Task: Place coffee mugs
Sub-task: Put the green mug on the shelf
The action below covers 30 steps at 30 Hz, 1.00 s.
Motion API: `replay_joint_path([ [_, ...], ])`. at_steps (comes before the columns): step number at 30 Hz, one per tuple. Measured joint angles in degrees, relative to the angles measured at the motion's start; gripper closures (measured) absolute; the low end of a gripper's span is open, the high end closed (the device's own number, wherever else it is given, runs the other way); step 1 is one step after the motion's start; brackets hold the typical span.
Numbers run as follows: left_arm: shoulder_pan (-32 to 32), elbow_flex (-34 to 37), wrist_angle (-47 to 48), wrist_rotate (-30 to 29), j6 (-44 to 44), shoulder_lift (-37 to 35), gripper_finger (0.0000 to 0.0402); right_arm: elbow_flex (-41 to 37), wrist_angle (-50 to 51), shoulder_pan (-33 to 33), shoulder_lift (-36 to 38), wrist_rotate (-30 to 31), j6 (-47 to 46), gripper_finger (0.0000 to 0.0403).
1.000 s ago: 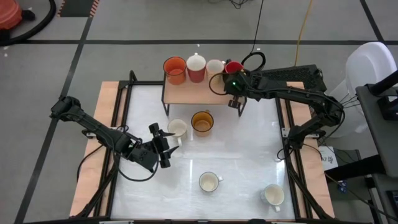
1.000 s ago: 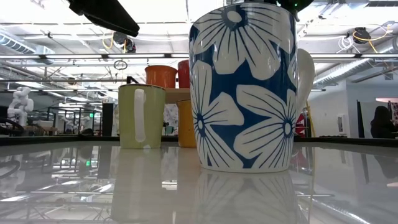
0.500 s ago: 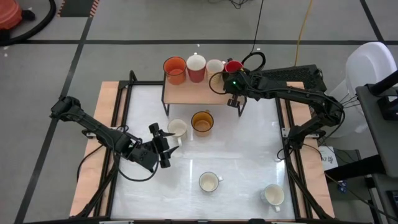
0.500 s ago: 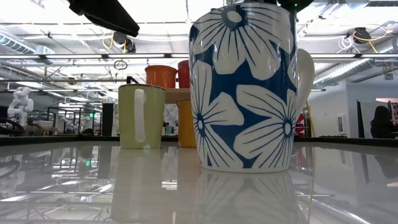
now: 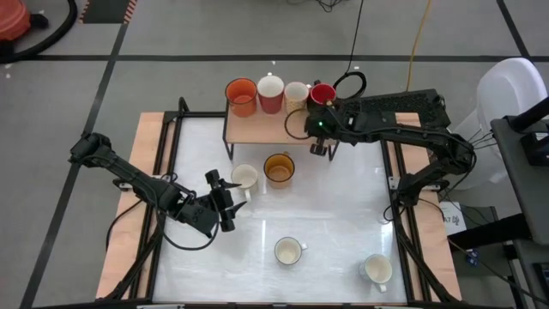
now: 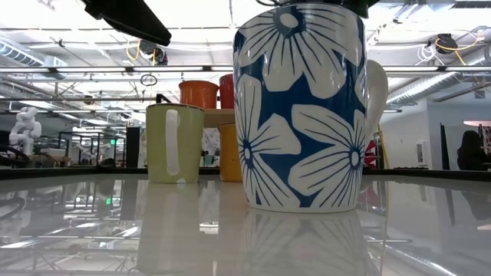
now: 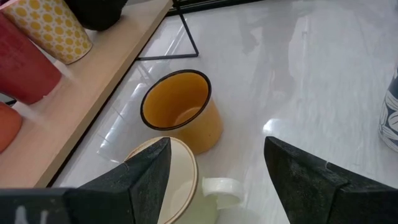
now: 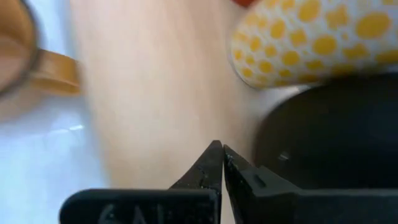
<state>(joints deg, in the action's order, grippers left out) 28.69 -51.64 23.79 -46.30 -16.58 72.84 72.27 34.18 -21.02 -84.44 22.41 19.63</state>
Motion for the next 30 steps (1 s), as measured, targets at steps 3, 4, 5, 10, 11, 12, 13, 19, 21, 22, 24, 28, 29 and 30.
replay_joint_path([
  [3,0.02,0.0,0.04,0.0,0.0,0.02,0.014,0.0,0.99,3.6,1.17,-0.04,-2.97,0.0403],
  [4,0.02,0.0,0.14,0.0,0.04,0.0,0.014,0.0,1.48,4.83,1.74,-0.06,-4.33,0.0403],
  [5,0.05,0.0,0.21,0.0,0.19,0.0,0.014,0.0,2.36,6.07,2.31,-0.11,-5.76,0.0403],
  [10,0.33,-0.02,1.31,2.54,1.43,0.0,0.014,0.0,4.52,12.89,6.27,-0.16,-13.83,0.0403],
  [11,0.54,-0.02,1.74,3.05,1.92,0.0,0.014,0.0,4.26,14.34,7.08,-0.15,-15.02,0.0403],
  [12,0.83,-0.02,2.2,3.35,2.6,0.0,0.014,0.0,3.9,15.72,7.85,-0.14,-16.0,0.0403],
  [13,1.17,-0.02,2.39,3.6,3.08,0.02,0.014,0.0,3.74,17.29,8.57,-0.15,-17.0,0.0403],
  [19,2.15,-0.17,2.73,10.32,5.77,0.0,0.014,-0.71,2.47,25.69,11.54,-0.15,-21.41,0.0403],
  [21,1.52,-0.85,2.78,14.09,7.17,0.02,0.014,-2.45,0.6,28.3,12.18,-0.17,-21.92,0.0403],
  [22,0.89,-1.4,2.94,15.97,7.73,0.02,0.014,-3.57,-0.55,29.63,12.54,-0.17,-22.0,0.0403],
  [24,-0.72,-2.62,3.53,19.4,8.16,0.02,0.014,-6.38,-2.24,32.42,13.3,-0.2,-22.03,0.0403],
  [28,-4.46,-4.73,6.94,25.48,10.1,0.02,0.014,-12.71,-6.9,37.01,14.85,-0.25,-21.03,0.0403],
  [29,-5.45,-5.19,8.33,26.44,10.83,0.02,0.0142,-13.74,-7.74,37.8,15.13,-0.32,-19.66,0.0403],
  [30,-6.45,-5.47,9.69,27.07,11.83,0.02,0.0145,-14.28,-8.27,38.4,15.35,-0.66,-18.58,0.0403],
])
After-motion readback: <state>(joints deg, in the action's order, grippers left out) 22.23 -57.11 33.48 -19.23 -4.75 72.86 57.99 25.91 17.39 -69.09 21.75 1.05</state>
